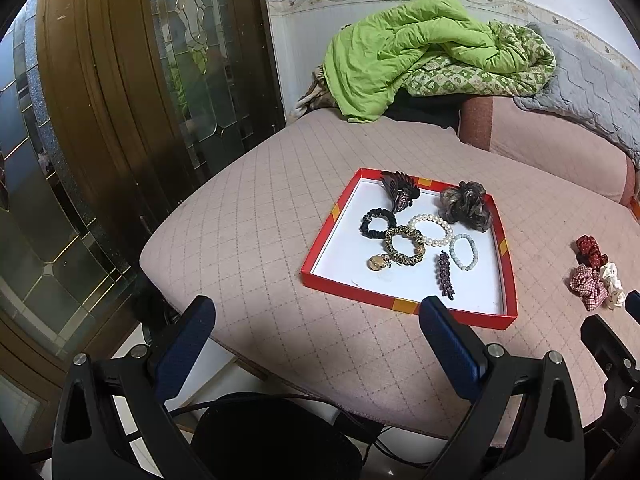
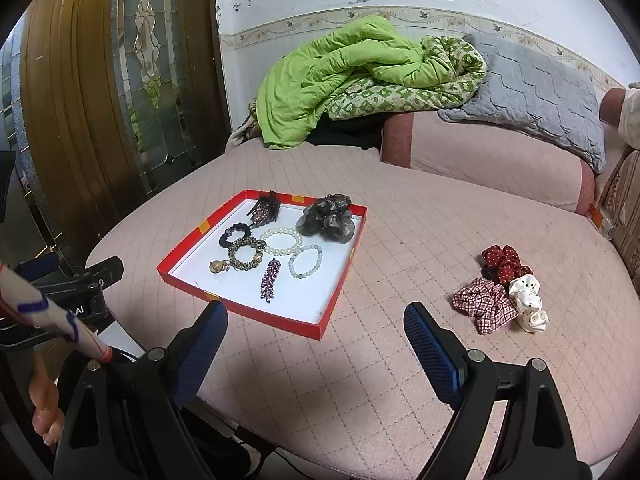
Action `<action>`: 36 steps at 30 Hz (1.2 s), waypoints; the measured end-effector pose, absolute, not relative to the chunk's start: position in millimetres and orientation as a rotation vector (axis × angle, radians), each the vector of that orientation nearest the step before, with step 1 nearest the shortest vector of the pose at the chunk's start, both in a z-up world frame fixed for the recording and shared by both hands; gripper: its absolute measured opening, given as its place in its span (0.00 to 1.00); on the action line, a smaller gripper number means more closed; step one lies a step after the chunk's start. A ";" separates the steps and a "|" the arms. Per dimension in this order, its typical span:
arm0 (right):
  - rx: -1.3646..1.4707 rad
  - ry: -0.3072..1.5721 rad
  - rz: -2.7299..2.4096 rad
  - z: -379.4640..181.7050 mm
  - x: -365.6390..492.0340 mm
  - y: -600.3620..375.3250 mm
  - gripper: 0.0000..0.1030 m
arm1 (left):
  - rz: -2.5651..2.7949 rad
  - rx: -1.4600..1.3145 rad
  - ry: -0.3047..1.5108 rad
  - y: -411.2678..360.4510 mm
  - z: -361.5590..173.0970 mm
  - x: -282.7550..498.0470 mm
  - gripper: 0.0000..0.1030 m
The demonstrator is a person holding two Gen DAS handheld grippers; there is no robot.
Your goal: Organize jewelry
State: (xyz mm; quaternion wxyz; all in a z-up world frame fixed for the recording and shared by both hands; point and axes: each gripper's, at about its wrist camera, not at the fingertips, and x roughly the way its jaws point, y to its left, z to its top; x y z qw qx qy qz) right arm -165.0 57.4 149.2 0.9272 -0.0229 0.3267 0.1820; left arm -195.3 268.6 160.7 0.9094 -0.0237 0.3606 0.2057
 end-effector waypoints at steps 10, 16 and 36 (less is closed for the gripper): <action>-0.048 0.661 0.371 150.1 -164.8 55.1 0.90 | 0.412 -0.049 0.734 266.2 158.7 -197.0 0.98; -0.049 0.643 0.365 152.6 -165.0 53.1 0.90 | 0.405 -0.060 0.715 267.9 161.9 -200.1 0.98; -0.051 0.666 0.371 147.5 -163.4 52.8 0.90 | 0.406 -0.043 0.726 268.2 159.8 -199.6 0.98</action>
